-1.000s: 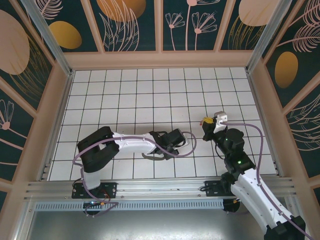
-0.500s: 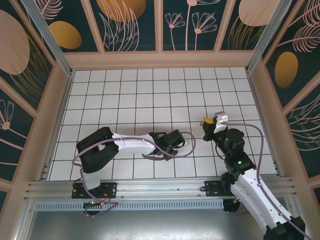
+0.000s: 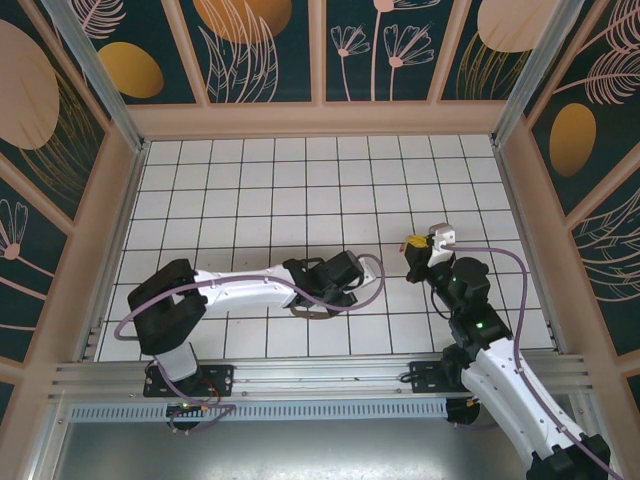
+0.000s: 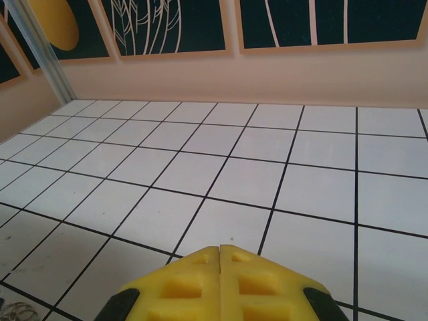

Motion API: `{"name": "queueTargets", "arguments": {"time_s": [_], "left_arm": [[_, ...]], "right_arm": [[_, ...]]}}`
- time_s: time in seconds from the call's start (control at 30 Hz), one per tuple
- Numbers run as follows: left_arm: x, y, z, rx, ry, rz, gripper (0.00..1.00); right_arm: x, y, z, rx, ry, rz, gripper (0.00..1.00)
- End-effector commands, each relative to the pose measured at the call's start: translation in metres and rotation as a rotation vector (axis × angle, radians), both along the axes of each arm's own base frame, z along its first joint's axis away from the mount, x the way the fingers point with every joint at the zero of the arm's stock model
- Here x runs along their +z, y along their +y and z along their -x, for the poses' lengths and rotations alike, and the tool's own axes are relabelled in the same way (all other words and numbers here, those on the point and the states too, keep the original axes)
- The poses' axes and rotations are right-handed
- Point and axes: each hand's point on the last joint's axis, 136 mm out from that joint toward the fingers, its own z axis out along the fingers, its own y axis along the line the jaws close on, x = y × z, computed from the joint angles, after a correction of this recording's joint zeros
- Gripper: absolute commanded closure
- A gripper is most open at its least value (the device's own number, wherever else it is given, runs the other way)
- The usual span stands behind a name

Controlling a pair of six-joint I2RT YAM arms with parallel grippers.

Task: Put the keys on the keyring

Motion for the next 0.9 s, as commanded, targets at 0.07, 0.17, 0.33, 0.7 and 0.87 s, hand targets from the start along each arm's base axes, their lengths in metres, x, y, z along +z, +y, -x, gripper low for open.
{"name": "queueTargets", "arguments": {"time_s": [0.07, 0.17, 0.33, 0.7, 0.87], "left_arm": [[0.045, -0.002, 0.006, -0.034, 0.032, 0.147, 1.0], [0.075, 0.006, 0.005, -0.054, 0.018, 0.254, 1.0], [0.122, 0.019, 0.021, -0.155, -0.031, 0.438, 1.0], [0.179, 0.035, 0.033, -0.26, -0.199, 0.6, 1.0], [0.199, 0.033, 0.037, -0.306, -0.228, 0.641, 1.0]], "right_arm": [[0.015, 0.007, 0.007, 0.058, -0.059, -0.02, 1.0], [0.021, 0.017, 0.015, 0.131, -0.088, -0.029, 1.0], [0.04, 0.048, 0.046, 0.377, -0.169, -0.078, 1.0], [0.07, 0.097, 0.109, 0.745, -0.298, -0.145, 1.0], [0.078, 0.115, 0.113, 0.811, -0.297, -0.138, 1.0]]}}
